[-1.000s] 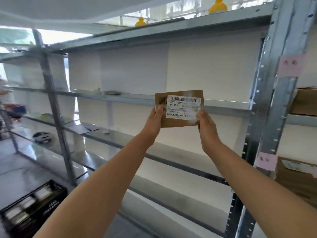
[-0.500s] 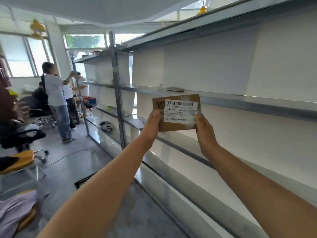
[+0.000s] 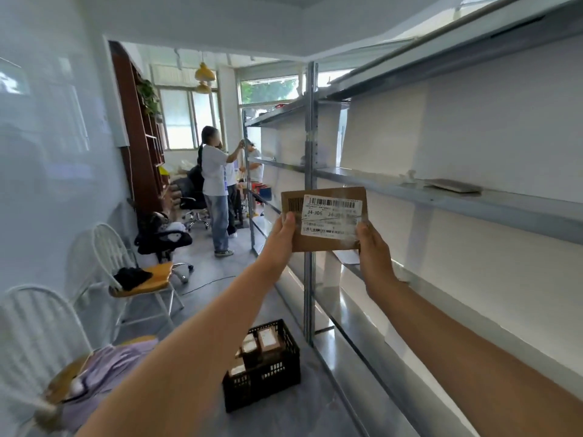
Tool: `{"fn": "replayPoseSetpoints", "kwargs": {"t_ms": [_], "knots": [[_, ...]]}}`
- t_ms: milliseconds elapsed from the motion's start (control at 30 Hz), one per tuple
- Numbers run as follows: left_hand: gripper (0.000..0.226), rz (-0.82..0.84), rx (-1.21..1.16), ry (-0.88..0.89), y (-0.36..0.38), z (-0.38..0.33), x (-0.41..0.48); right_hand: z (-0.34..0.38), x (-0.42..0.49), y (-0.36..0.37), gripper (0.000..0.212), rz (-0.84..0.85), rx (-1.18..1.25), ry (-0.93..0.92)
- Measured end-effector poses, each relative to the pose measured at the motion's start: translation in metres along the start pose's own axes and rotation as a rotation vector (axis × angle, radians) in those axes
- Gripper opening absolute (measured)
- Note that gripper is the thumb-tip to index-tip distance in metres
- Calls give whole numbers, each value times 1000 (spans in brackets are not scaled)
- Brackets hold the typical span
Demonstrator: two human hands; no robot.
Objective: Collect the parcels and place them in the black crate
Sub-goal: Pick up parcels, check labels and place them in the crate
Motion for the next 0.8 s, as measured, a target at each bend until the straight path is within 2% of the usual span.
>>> {"fn": "replayPoseSetpoints", "kwargs": {"t_ms": [267, 400, 500, 633, 800], "knots": [[43, -150, 59, -72, -42, 65, 93, -86, 110, 60, 33, 122, 16, 33], [31, -223, 83, -111, -81, 96, 125, -124, 143, 105, 32, 176, -1, 47], [31, -234, 98, -120, -114, 125, 161, -151, 170, 141, 22, 187, -26, 16], [31, -216, 97, -143, -144, 173, 210, -199, 211, 182, 31, 183, -2, 65], [31, -217, 113, -172, -187, 223, 276, -241, 261, 232, 25, 182, -39, 69]]}}
Point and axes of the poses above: each hand's wrist, its own x-axis towards the middle knuckle, its own y-axis out of the palm, z = x × y, the point moved 10 cm from there along x, towards the middle knuckle, and after that the axes turned 10 degrees about x, right-handed, at the moved point
